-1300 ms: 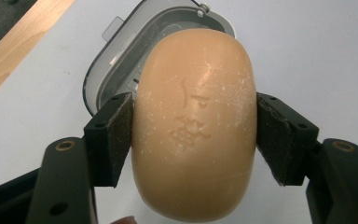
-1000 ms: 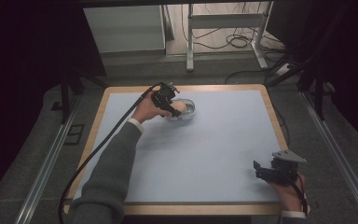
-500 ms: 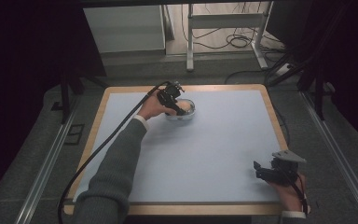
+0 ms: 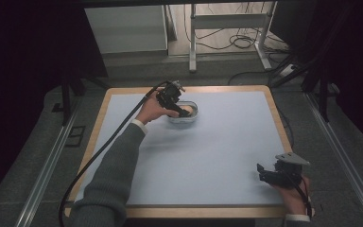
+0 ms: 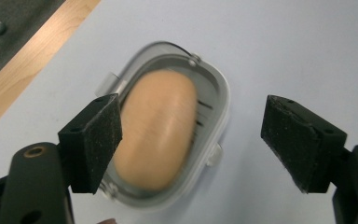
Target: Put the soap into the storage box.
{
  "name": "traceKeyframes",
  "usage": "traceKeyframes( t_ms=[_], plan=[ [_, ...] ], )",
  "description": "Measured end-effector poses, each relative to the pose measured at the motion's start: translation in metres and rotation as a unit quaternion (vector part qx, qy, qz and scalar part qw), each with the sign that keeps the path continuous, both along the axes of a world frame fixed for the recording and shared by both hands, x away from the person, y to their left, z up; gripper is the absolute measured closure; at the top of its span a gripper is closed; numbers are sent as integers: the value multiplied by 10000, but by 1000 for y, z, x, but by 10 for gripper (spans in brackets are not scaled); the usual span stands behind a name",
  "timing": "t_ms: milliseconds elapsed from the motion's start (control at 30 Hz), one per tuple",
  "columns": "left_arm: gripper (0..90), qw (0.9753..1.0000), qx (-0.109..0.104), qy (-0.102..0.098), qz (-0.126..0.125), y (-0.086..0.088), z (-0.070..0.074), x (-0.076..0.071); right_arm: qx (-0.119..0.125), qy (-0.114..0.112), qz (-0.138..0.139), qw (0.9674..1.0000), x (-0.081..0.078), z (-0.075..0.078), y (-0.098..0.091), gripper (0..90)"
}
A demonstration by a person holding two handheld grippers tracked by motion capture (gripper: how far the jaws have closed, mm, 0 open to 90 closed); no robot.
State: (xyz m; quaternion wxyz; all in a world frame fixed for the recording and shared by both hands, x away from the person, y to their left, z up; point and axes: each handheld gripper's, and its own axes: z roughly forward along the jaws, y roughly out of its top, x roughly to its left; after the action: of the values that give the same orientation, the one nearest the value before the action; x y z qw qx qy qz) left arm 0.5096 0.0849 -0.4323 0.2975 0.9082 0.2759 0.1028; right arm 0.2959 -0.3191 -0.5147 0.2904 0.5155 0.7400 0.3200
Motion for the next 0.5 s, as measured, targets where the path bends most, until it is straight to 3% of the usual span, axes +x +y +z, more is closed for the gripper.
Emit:
traceKeyframes(
  t_ms=[500],
  plan=[
    [193,9998,16,-195,-70,22,3,-56,-6,8,46,10000,2,-1,4,72]
  ],
)
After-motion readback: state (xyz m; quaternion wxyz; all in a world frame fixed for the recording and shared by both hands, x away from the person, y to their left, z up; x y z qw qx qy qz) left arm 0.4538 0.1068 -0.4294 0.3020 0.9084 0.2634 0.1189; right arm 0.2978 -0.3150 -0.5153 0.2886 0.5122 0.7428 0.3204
